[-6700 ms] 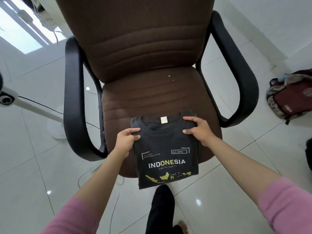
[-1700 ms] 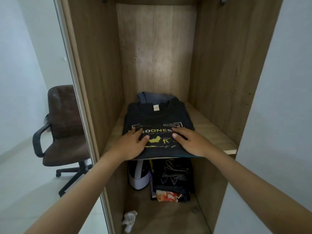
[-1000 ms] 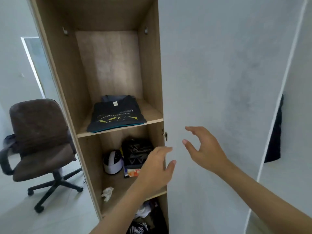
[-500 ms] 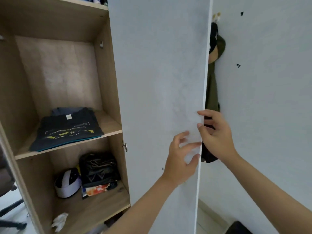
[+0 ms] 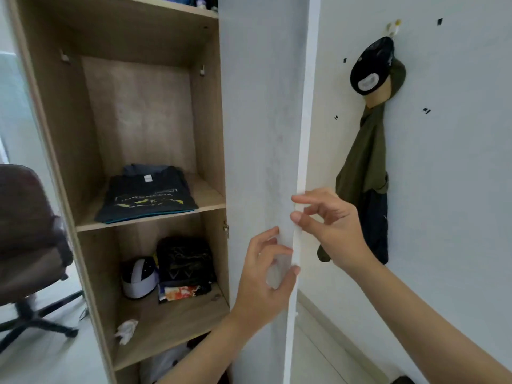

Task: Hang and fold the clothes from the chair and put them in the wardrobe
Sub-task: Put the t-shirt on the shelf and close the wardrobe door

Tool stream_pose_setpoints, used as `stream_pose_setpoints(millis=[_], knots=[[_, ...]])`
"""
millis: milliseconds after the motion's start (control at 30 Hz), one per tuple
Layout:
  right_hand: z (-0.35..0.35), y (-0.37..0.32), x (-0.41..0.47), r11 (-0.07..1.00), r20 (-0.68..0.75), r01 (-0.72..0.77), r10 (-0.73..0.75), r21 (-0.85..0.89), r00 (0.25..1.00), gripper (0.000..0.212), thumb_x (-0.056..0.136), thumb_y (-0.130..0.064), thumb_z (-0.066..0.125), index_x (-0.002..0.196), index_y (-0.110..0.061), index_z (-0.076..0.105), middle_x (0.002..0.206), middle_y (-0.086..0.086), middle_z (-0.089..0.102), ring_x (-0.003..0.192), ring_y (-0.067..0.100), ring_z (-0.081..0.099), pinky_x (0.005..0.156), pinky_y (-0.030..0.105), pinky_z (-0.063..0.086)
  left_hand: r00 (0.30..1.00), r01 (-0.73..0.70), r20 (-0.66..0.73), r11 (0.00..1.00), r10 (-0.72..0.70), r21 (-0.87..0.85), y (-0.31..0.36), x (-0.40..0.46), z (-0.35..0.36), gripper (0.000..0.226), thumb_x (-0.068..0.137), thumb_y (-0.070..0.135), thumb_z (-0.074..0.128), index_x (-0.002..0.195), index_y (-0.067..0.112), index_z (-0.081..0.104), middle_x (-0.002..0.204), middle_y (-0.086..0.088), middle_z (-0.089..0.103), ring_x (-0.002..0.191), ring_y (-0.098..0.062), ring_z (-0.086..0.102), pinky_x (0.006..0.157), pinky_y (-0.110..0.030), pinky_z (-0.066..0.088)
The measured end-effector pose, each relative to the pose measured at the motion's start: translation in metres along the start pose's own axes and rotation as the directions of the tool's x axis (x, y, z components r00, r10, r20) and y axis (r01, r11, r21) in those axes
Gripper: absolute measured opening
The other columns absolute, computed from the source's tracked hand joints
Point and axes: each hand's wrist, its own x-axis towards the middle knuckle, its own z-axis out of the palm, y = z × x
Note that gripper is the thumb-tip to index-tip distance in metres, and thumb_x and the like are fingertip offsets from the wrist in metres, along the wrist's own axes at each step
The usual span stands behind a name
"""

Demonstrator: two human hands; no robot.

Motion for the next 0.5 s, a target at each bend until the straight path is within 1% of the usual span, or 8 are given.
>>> stream_pose_setpoints(millis=[67, 133, 167, 233, 333, 400, 433, 500], knots=[[0.029, -0.003, 0.001, 0.998, 0.050, 0.008, -0.011, 0.056, 0.999, 0.020, 0.075, -0.024, 0.077, 0.094, -0.030, 0.074, 0.093, -0.007, 0.062, 0.089, 0.014, 0.061, 0.077, 0.024, 0.052, 0.997, -0.067, -0.020, 0.994, 0.068, 0.081, 0.004, -0.007, -0.028, 0.021, 0.085, 0.017, 0.067, 0.104, 0.019, 0.058, 0.134, -0.004, 0.045, 0.127, -0.023, 0.046, 0.097, -0.043, 0.049], [0.061, -0.005, 0.004, 0.995, 0.101, 0.005, -0.015, 0.099, 0.995, 0.020, 0.076, -0.019, 0.078, 0.096, -0.024, 0.075, 0.096, -0.002, 0.060, 0.090, 0.014, 0.062, 0.077, 0.022, 0.052, 0.994, -0.107, -0.002, 0.980, 0.109, 0.171, 0.008, -0.014, -0.058, 0.017, 0.086, 0.011, 0.063, 0.103, 0.013, 0.060, 0.132, -0.010, 0.046, 0.128, -0.024, 0.045, 0.096, -0.045, 0.049], [0.076, -0.007, 0.006, 0.993, 0.125, 0.000, -0.015, 0.118, 0.992, 0.020, 0.076, -0.015, 0.078, 0.096, -0.019, 0.074, 0.099, 0.001, 0.060, 0.090, 0.012, 0.062, 0.078, 0.020, 0.051, 0.995, -0.098, 0.006, 0.974, 0.099, 0.203, 0.009, -0.017, -0.074, 0.017, 0.086, 0.008, 0.062, 0.103, 0.010, 0.061, 0.132, -0.011, 0.047, 0.128, -0.023, 0.045, 0.096, -0.043, 0.049], [0.104, -0.008, 0.011, 0.986, 0.166, -0.001, -0.027, 0.169, 0.986, 0.022, 0.076, -0.008, 0.076, 0.096, -0.017, 0.072, 0.103, 0.006, 0.061, 0.091, 0.009, 0.064, 0.079, 0.019, 0.051, 0.998, -0.066, 0.004, 0.956, 0.067, 0.284, 0.009, -0.024, -0.107, 0.018, 0.087, 0.004, 0.061, 0.104, 0.009, 0.061, 0.131, -0.006, 0.049, 0.127, -0.019, 0.047, 0.096, -0.039, 0.049], [0.139, 0.000, 0.023, 0.968, 0.254, 0.009, -0.074, 0.249, 0.964, 0.031, 0.078, -0.003, 0.075, 0.103, -0.020, 0.071, 0.109, 0.001, 0.067, 0.098, 0.017, 0.065, 0.084, 0.029, 0.055, 0.997, 0.059, -0.059, 0.932, -0.041, 0.357, 0.001, -0.034, -0.156, 0.024, 0.089, 0.009, 0.060, 0.109, 0.022, 0.059, 0.125, 0.006, 0.053, 0.120, -0.019, 0.053, 0.088, -0.041, 0.054], [0.165, 0.009, 0.030, 0.976, 0.326, -0.007, -0.066, 0.217, 0.943, 0.036, 0.079, -0.007, 0.075, 0.111, -0.021, 0.067, 0.118, -0.005, 0.064, 0.110, 0.012, 0.060, 0.088, 0.028, 0.054, 0.986, 0.154, -0.118, 0.901, -0.115, 0.406, -0.004, -0.038, -0.187, 0.026, 0.090, 0.022, 0.059, 0.110, 0.039, 0.056, 0.123, 0.013, 0.053, 0.117, -0.018, 0.054, 0.088, -0.040, 0.055], [0.179, 0.014, 0.032, 0.986, 0.347, 0.037, -0.091, 0.162, 0.934, 0.039, 0.079, -0.012, 0.076, 0.115, -0.023, 0.064, 0.122, -0.010, 0.061, 0.115, 0.008, 0.056, 0.092, 0.024, 0.052, 0.980, 0.184, -0.146, 0.880, -0.132, 0.438, -0.008, -0.038, -0.201, 0.025, 0.090, 0.028, 0.058, 0.110, 0.043, 0.055, 0.122, 0.015, 0.053, 0.117, -0.017, 0.054, 0.089, -0.039, 0.055], [0.211, 0.027, 0.039, 0.973, 0.364, 0.230, -0.224, 0.027, 0.904, 0.053, 0.077, -0.021, 0.078, 0.125, -0.027, 0.056, 0.135, -0.012, 0.051, 0.124, 0.004, 0.046, 0.103, 0.021, 0.042, 0.972, 0.213, -0.198, 0.843, -0.130, 0.494, -0.019, -0.037, -0.229, 0.022, 0.089, 0.030, 0.057, 0.110, 0.037, 0.057, 0.121, 0.016, 0.053, 0.114, -0.014, 0.055, 0.088, -0.038, 0.056]])
